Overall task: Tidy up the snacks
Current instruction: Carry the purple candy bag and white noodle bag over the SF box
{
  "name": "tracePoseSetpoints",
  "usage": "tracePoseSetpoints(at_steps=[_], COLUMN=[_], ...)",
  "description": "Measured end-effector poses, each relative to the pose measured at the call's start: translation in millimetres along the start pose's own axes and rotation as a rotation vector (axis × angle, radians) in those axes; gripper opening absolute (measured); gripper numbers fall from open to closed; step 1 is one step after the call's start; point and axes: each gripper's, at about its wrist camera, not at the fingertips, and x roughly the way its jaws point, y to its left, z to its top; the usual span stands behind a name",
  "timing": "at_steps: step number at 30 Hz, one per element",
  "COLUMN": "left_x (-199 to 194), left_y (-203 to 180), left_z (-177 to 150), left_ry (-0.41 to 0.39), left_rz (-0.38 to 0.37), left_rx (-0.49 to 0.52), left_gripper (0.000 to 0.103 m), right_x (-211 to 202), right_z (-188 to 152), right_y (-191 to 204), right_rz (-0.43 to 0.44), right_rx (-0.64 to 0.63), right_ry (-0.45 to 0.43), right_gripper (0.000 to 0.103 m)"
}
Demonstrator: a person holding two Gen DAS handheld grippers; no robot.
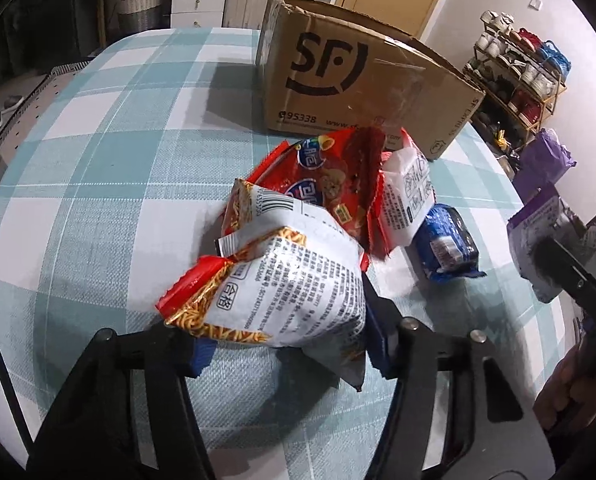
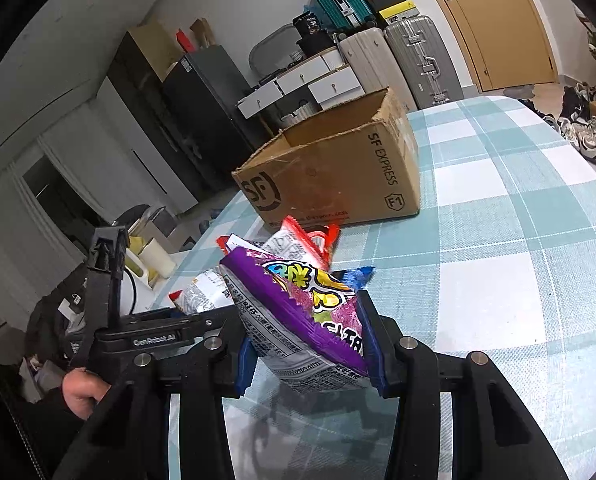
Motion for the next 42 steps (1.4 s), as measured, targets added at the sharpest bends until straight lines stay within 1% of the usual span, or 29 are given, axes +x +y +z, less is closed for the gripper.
tracePoseSetpoints(at_steps=[10, 22, 25, 29, 35, 38, 42], left_x=[-28, -67, -76, -87, -98, -109, -115], left_y=[4, 3, 1, 0, -5, -12, -18], left_z=[-11, -5, 0, 9, 29, 39, 54], left_ry=[-0.039, -0.109, -0.128, -0.149, -0.173, -0.213, -0.224], left_rz=[-0.042, -0.068, -0.073, -0.099, -0.120, -0.116, -0.135], left_rx=[0.000, 0.013, 0.023, 0.019, 0.028, 0.075, 0.093], left_gripper=[0.056, 0.056, 0.056, 0.056, 0.056, 0.056, 0.056], right_x=[-20, -30, -34, -38, -39, -40, -37], right_z=[0, 8, 13, 22, 41, 49, 63], right_y=[24, 42, 47, 53, 63, 67, 65], right_rz=[-0.011, -0.036, -0.048, -0.056, -0.064, -0.072, -0.078], right_rx=[-0.042, -0.090, -0.110, -0.131, -0.163, -0.173, -0.175], right_ry=[-0.026, -0.042, -0.052, -0.069, -0.089, -0.098, -0.099], right_gripper=[0.044, 0.044, 0.044, 0.044, 0.044, 0.044, 0.045])
